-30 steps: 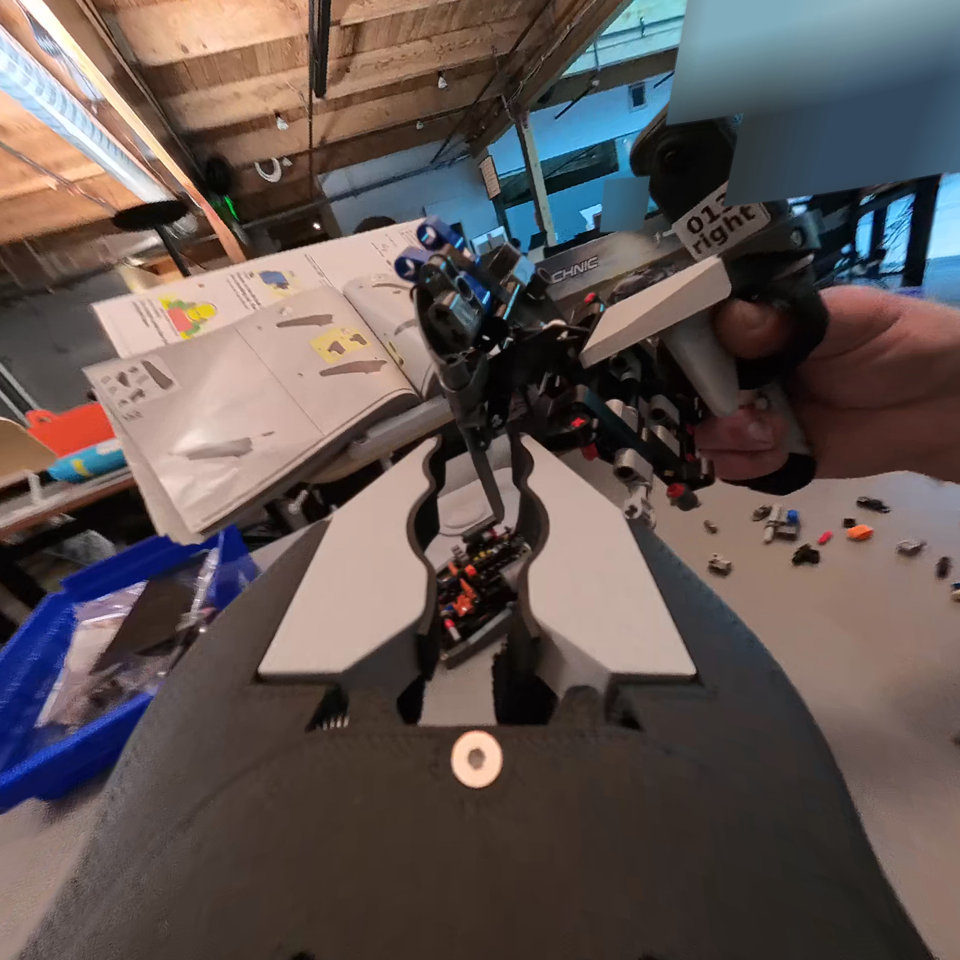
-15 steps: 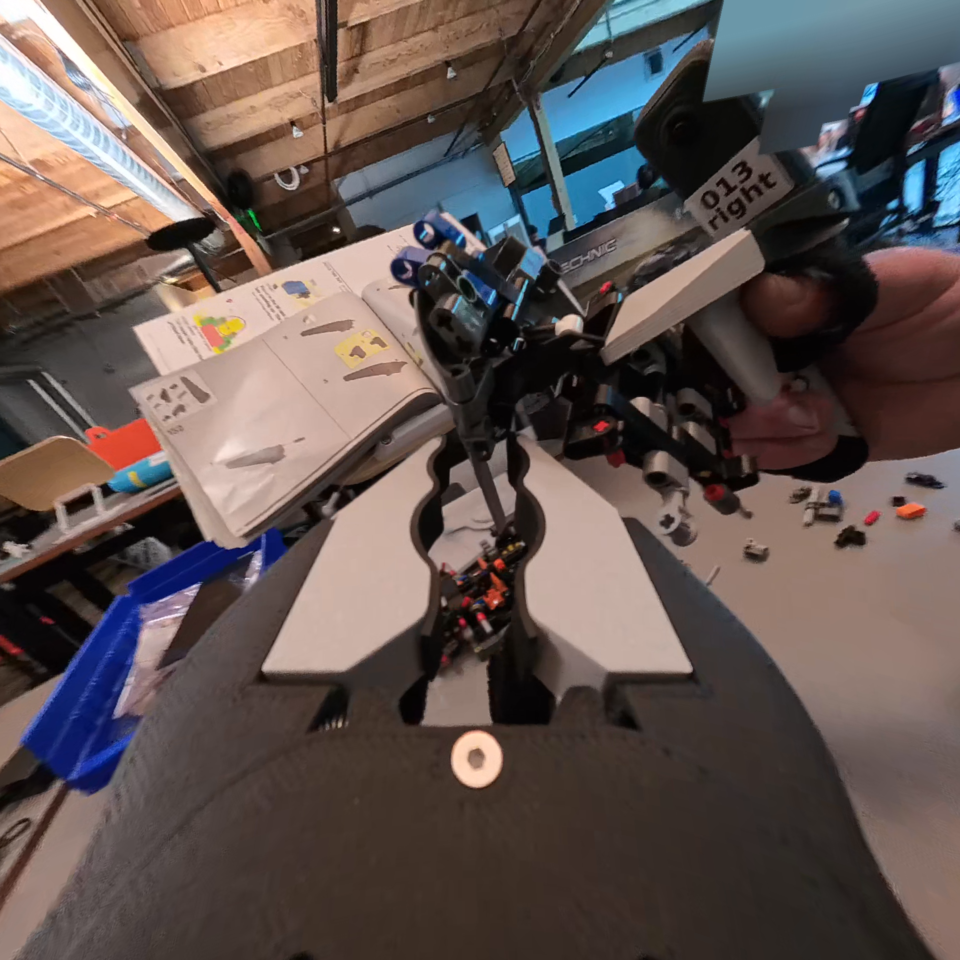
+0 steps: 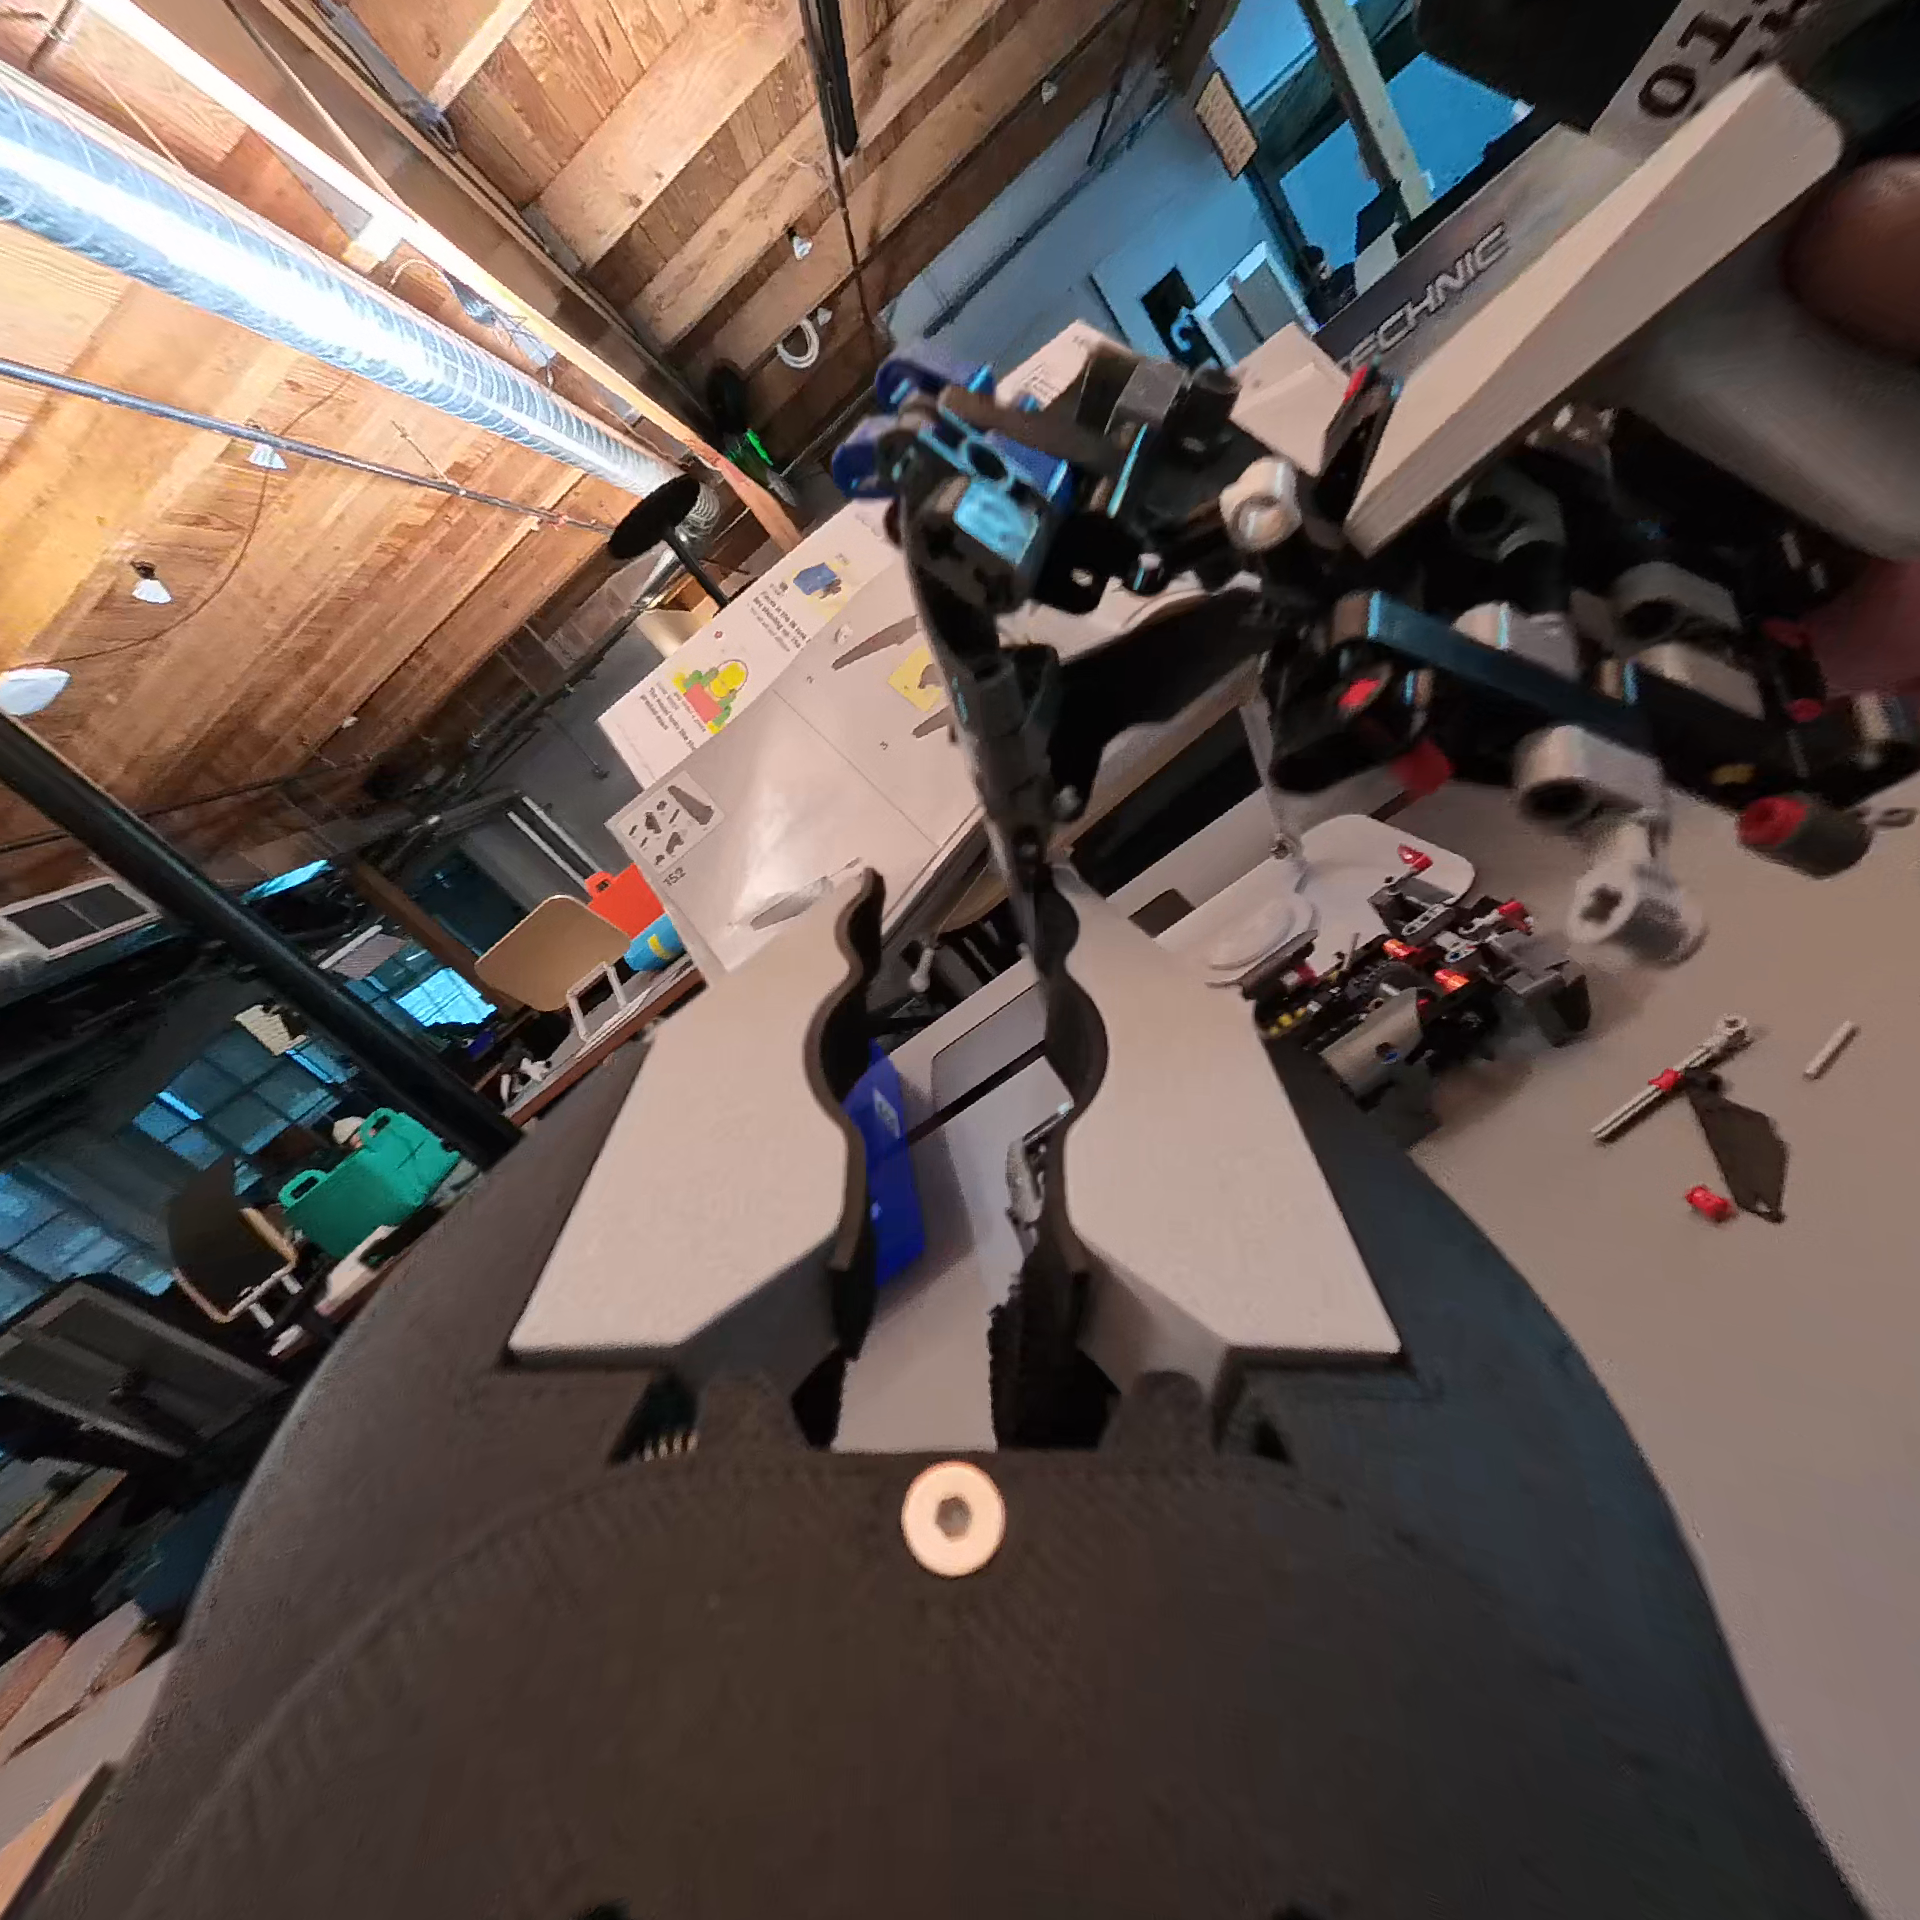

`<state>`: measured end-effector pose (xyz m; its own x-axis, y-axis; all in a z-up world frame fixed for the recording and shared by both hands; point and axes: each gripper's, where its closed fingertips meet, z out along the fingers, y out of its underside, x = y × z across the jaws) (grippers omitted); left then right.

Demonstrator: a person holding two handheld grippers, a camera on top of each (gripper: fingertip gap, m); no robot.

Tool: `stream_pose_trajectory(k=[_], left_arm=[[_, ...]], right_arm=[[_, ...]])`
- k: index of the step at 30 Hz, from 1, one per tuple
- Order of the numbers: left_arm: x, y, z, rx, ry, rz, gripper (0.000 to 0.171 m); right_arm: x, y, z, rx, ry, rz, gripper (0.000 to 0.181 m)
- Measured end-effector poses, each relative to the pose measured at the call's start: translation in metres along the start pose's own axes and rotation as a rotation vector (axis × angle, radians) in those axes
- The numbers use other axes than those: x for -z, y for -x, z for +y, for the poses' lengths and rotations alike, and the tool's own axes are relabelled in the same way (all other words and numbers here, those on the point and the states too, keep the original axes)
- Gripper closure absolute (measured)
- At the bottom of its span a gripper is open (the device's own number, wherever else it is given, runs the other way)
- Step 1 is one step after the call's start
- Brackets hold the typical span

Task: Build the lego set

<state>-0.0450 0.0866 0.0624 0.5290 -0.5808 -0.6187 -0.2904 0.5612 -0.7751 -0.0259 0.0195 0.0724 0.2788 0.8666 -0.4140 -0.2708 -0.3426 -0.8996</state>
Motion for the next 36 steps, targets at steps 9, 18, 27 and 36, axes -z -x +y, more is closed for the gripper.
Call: stream_pose_trajectory(k=[9, 18, 27, 36], left_arm=[[0.002, 0.000, 0.002, 0.062, 0.021, 0.025, 0.140], [0.000, 0.004, -0.003, 0.146, 0.033, 0.052, 0.138], [0.008, 0.028, -0.003, 0.162, 0.042, -0.044, 0.135], [0.011, 0.032, -0.005, 0.181, 0.035, -0.040, 0.136]], right_arm=[[0.010, -0.001, -0.010, -0.033, -0.047, -0.032, 0.163], [0.006, 0.008, -0.007, -0.055, -0.025, -0.096, 0.163], [0.000, 0.013, 0.003, -0.062, 0.026, -0.123, 0.163], [-0.004, 0.015, 0.008, -0.041, 0.052, -0.126, 0.163]])
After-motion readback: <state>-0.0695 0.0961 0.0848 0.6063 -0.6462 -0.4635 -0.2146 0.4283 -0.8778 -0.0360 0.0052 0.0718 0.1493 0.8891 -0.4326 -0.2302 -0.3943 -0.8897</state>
